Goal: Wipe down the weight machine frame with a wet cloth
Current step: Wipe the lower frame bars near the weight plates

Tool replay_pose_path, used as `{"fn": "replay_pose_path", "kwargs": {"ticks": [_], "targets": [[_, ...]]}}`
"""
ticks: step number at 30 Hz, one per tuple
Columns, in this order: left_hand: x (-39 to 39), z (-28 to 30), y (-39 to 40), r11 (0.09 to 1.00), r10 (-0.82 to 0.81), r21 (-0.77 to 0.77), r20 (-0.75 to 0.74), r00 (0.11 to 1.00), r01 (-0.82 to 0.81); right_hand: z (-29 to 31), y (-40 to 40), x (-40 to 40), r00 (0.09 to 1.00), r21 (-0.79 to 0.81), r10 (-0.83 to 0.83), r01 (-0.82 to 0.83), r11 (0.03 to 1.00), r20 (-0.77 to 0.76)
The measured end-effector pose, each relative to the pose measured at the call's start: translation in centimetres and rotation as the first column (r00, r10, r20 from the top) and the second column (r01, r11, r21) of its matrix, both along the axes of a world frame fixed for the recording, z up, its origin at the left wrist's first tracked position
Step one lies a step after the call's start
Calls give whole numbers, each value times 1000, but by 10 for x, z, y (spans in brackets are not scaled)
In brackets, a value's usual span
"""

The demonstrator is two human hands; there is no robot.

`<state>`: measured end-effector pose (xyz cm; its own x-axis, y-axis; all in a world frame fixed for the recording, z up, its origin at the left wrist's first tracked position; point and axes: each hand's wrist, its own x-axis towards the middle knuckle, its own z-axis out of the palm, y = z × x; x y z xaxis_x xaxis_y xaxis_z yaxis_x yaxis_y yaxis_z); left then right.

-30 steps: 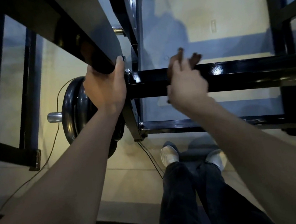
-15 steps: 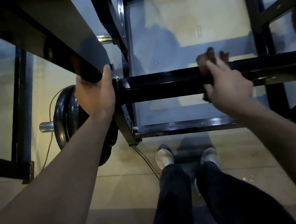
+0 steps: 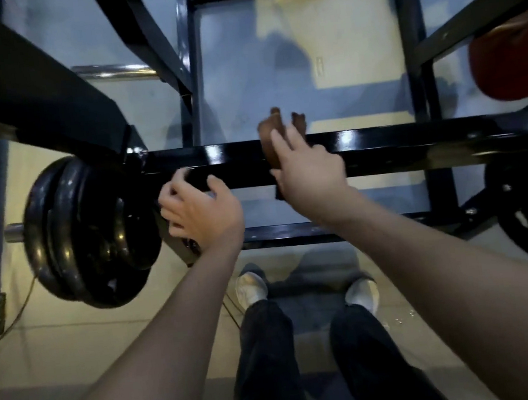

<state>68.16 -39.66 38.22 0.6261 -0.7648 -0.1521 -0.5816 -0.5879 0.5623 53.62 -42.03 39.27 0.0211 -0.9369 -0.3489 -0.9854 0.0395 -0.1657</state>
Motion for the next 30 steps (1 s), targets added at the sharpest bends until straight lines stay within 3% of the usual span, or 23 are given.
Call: {"fn": "replay_pose_path", "kwargs": {"ticks": [4, 8, 12, 16, 21, 25, 30], "targets": [[-48, -8, 0, 943, -333, 7, 59, 941, 333, -1, 37, -145, 986, -52, -161, 159, 986, -44], [-81, 1, -18, 871, -485, -22, 122, 866, 491, 5, 55, -235, 936, -2, -351, 351, 936, -29], [-115, 5, -28, 835, -541, -47, 120, 833, 549, 8, 43, -204, 888, 26, -457, 456, 889, 48], [-137, 2, -28, 779, -612, -19, 188, 768, 626, 6, 24, -133, 960, 36, -218, 215, 976, 175], [-155, -1, -28, 636, -743, -4, 268, 614, 772, 8, 35, -186, 993, 13, -93, 92, 996, 77], [-189, -4, -37, 614, -782, 79, 194, 592, 785, 15, 60, -301, 968, 53, -235, 240, 969, -86], [-232, -6, -37, 494, -867, 210, 193, 460, 843, 26, 76, -381, 860, 112, -414, 462, 880, -297]]}}
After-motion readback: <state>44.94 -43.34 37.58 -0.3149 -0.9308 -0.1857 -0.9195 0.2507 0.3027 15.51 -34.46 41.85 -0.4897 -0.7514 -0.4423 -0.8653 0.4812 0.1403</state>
